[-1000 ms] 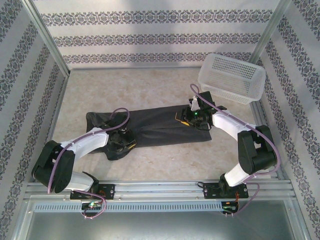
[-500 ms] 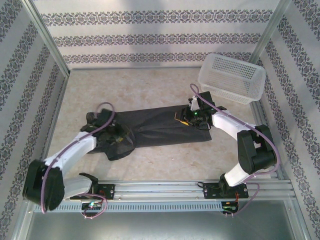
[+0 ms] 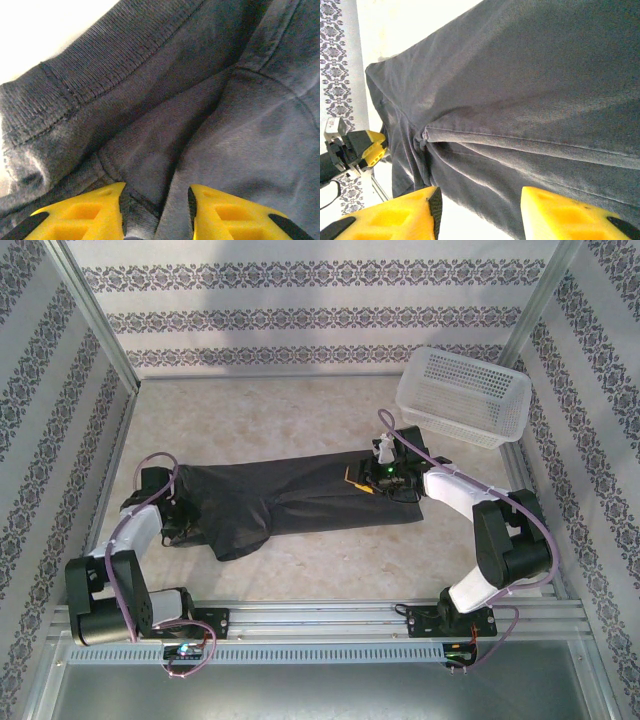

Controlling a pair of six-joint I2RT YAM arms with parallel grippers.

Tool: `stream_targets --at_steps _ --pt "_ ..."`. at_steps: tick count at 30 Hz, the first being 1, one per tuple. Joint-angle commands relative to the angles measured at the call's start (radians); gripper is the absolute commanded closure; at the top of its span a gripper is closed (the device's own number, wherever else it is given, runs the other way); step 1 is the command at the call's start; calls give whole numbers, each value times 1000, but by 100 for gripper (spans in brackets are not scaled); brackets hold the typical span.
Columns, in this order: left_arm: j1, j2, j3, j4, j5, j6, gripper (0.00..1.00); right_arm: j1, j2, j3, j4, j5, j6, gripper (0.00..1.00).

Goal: Fold and stack the t-shirts

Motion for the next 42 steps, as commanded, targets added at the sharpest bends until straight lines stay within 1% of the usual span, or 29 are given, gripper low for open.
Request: stream_targets --at_steps 1,6,12,18,26,30,34,42 --pt "8 11 -21 48 21 66 63 9 -5 19 4 -23 -16 53" --pt "6 29 -33 107 67 49 67 10 7 18 9 -21 -11 53" --pt "-1 20 -30 117 99 39 70 12 17 23 12 -19 -5 54" --pt "-6 29 -28 103 106 50 84 12 23 28 33 -37 12 53" --pt "-6 -5 0 45 59 53 100 13 13 36 25 -44 21 54" --pt "-7 -48 36 -3 22 25 100 12 13 47 12 -40 15 54" --pt "-7 -56 92 -52 -1 3 100 11 17 58 0 -38 11 54" --pt "-6 6 221 -121 -9 -20 100 7 16 65 -14 -23 5 54"
